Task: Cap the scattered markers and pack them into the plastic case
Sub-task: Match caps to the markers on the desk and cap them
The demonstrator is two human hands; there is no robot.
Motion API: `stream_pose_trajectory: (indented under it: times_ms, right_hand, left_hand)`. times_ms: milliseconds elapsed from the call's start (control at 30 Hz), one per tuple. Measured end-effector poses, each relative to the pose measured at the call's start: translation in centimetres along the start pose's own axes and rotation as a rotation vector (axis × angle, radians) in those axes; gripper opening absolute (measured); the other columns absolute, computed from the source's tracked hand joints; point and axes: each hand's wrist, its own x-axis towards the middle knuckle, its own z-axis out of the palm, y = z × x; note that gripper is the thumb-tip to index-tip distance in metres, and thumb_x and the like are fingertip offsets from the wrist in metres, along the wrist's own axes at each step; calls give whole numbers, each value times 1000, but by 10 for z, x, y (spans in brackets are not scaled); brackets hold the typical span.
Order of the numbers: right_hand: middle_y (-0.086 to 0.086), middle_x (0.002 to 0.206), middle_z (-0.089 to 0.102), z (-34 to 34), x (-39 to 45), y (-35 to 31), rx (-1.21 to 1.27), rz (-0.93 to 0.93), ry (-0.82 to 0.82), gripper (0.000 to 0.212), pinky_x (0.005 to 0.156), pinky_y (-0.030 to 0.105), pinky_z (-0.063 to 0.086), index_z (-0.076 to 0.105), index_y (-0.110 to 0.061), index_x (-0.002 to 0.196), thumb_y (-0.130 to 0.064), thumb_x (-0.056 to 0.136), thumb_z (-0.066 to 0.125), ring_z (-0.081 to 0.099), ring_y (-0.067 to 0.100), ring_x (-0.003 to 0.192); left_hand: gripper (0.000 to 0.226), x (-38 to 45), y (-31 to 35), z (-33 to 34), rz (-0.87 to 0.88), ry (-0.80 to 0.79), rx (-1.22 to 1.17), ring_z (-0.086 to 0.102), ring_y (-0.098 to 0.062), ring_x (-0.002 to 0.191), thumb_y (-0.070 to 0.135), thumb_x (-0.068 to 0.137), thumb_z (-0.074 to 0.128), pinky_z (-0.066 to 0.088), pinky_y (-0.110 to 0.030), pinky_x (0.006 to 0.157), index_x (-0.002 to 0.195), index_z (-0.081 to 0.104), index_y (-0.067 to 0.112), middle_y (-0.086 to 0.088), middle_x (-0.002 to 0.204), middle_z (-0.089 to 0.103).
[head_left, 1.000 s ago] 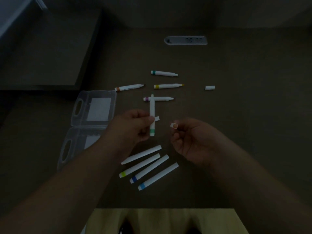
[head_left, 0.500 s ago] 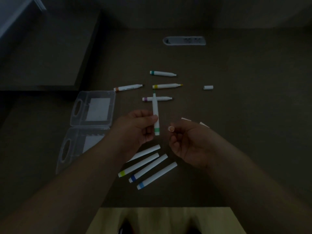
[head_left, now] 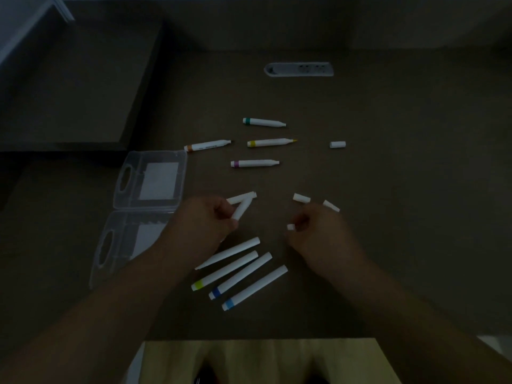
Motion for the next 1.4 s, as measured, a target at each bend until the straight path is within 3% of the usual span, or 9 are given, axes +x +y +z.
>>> stream_pose_trajectory:
  times_ms: [200,433,600,767,933,1033,1167,1267,1400]
  right_hand:
    - [0,108,62,3,4,-7,-259,-9,-110,24,91,36,53,61,-21,115,-29,93,63,60,14,100]
    - [4,119,60,8,12,-10,-348,20,-192,33,97,39,50,58,-19,124,-34,95,59,58,19,109]
    - [-7,111,60,-5,-3,6,-131,-50,74,25,88,30,51,59,-29,117,-32,93,62,57,9,99]
    - [-4,108,63,-38,4,30,-131,-6,298,24,86,33,52,66,-27,114,-30,90,67,58,12,97]
    - [0,110,61,-34,11,33,-282,83,127,29,90,36,53,64,-24,118,-34,91,65,59,15,99]
    - [3,120,60,-33,14,31,-333,119,35,34,95,38,52,60,-22,125,-29,93,63,59,17,107]
    - [-9,107,58,-27,8,39,-208,-127,194,19,85,27,50,63,-31,112,-32,94,60,55,6,95]
    - [-19,98,54,-27,-4,35,30,-341,317,19,76,16,46,61,-39,110,-34,92,60,54,-2,90]
    - [-18,96,59,-29,-13,19,214,-404,349,12,76,18,50,64,-38,97,-29,90,64,56,-5,92]
  left_hand:
    - [14,-5,2,5,29,-32,439,58,-9,93,26,95,59,51,-28,85,109,63,26,3,103,62]
    - [28,6,6,12,-44,-145,664,59,-13,102,28,97,55,51,-28,90,124,60,20,-2,113,62]
    - [30,8,6,13,-35,-138,715,59,-14,105,28,97,55,50,-29,94,126,59,20,-2,118,60]
    - [28,9,6,15,-30,-143,721,59,-13,104,28,98,55,51,-31,94,125,60,21,-1,117,60]
    - [28,8,6,16,-14,-120,697,60,-14,104,27,98,54,50,-30,94,124,60,20,-2,117,61]
    - [17,3,-3,18,86,-15,686,61,-16,97,25,96,57,52,-31,87,109,66,21,-2,108,64]
    - [8,-4,-10,17,219,157,615,61,-20,87,23,89,61,51,-32,75,90,68,20,0,94,65]
    - [10,0,-3,15,142,48,650,61,-16,90,25,92,61,50,-29,78,98,68,20,-1,99,65]
    - [24,10,12,10,-47,-183,712,61,-14,102,28,97,56,51,-32,94,118,62,18,-3,113,62]
